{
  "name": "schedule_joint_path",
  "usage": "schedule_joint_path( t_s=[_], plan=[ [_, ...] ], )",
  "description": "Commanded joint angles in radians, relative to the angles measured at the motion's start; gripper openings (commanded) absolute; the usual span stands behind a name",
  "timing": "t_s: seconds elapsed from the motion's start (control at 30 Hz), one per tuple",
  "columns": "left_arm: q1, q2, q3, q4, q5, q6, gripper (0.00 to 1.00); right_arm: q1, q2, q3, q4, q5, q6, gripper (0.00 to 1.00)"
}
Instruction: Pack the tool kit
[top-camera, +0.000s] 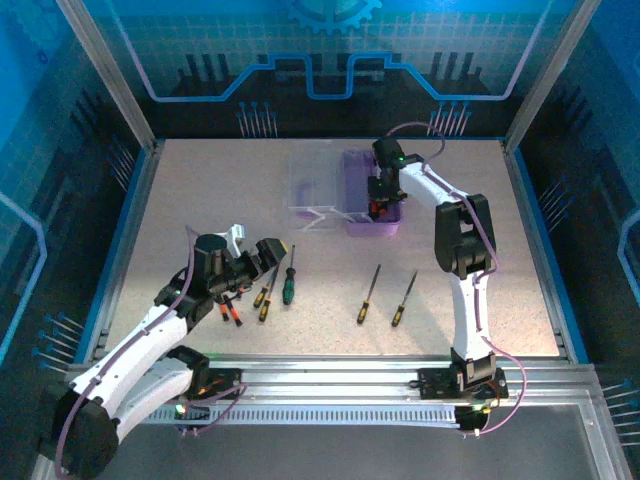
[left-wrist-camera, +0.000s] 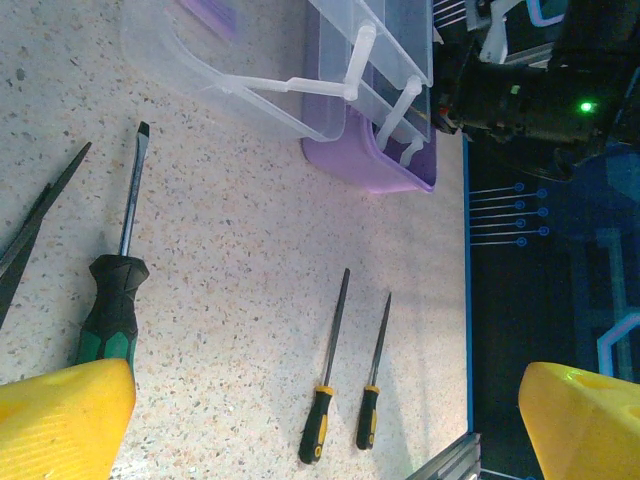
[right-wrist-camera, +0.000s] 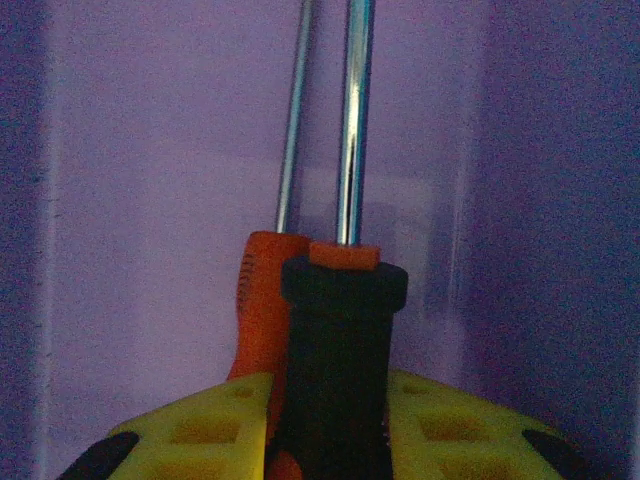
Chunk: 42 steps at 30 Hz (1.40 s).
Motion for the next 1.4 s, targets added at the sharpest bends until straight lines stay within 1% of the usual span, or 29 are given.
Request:
schedule_joint_path(
  t_s=[0.0, 0.1, 0.17, 0.27, 0.4, 0.53, 0.73, 0.8, 0.93, 1.0, 1.07, 1.2, 1.3, 1.37],
  plan=[
    [-0.008, 0.011, 0.038, 0.028, 0.011, -0.001, 0.99, 0.002, 0.031, 0.034, -0.028, 0.039, 0.01, 0.23],
    [-0.008, 0.024, 0.058, 0.023, 0.016, 0.004, 0.99, 0.0, 0.035, 0.029, -0.028, 0.035, 0.02, 0.23],
    [-0.008, 0.027, 0.06, 0.024, 0.017, 0.004, 1.0, 0.0, 0.034, 0.024, -0.023, 0.029, 0.022, 0.27],
    [-0.008, 0.027, 0.06, 0.023, 0.017, 0.003, 0.99, -0.004, 0.04, 0.041, -0.041, 0.013, 0.022, 0.29],
    [-0.01, 0.016, 0.052, 0.015, 0.014, -0.001, 0.99, -0.02, 0.043, 0.037, -0.033, -0.059, 0.034, 0.3],
    [-0.011, 0.004, 0.047, 0.007, 0.021, -0.002, 0.99, -0.03, 0.047, 0.033, -0.035, -0.085, 0.043, 0.31],
    [-0.011, -0.013, 0.054, -0.011, 0.025, -0.002, 0.99, -0.033, 0.028, 0.037, -0.044, -0.107, 0.054, 0.39],
    [-0.01, -0.023, 0.062, -0.021, 0.026, 0.002, 0.99, -0.035, 0.013, 0.046, -0.054, -0.107, 0.056, 0.45],
    [-0.011, -0.043, 0.075, -0.041, 0.022, 0.006, 0.99, -0.036, -0.034, 0.06, -0.069, -0.113, 0.058, 0.47],
    [-0.01, -0.053, 0.085, -0.05, 0.023, 0.005, 0.99, -0.034, -0.068, 0.063, -0.077, -0.114, 0.053, 0.51],
    [-0.011, -0.063, 0.095, -0.065, 0.02, 0.007, 0.99, -0.029, -0.109, 0.058, -0.08, -0.097, 0.054, 0.53],
    [-0.01, -0.089, 0.115, -0.115, 0.001, 0.013, 0.99, -0.027, -0.207, 0.03, -0.078, -0.058, 0.07, 0.53],
    [-0.011, -0.112, 0.121, -0.164, -0.036, 0.009, 0.99, -0.027, -0.275, -0.015, -0.044, -0.066, 0.081, 0.51],
    [-0.01, -0.124, 0.114, -0.17, -0.043, 0.005, 0.99, -0.027, -0.285, -0.032, -0.034, -0.068, 0.082, 0.49]
  ],
)
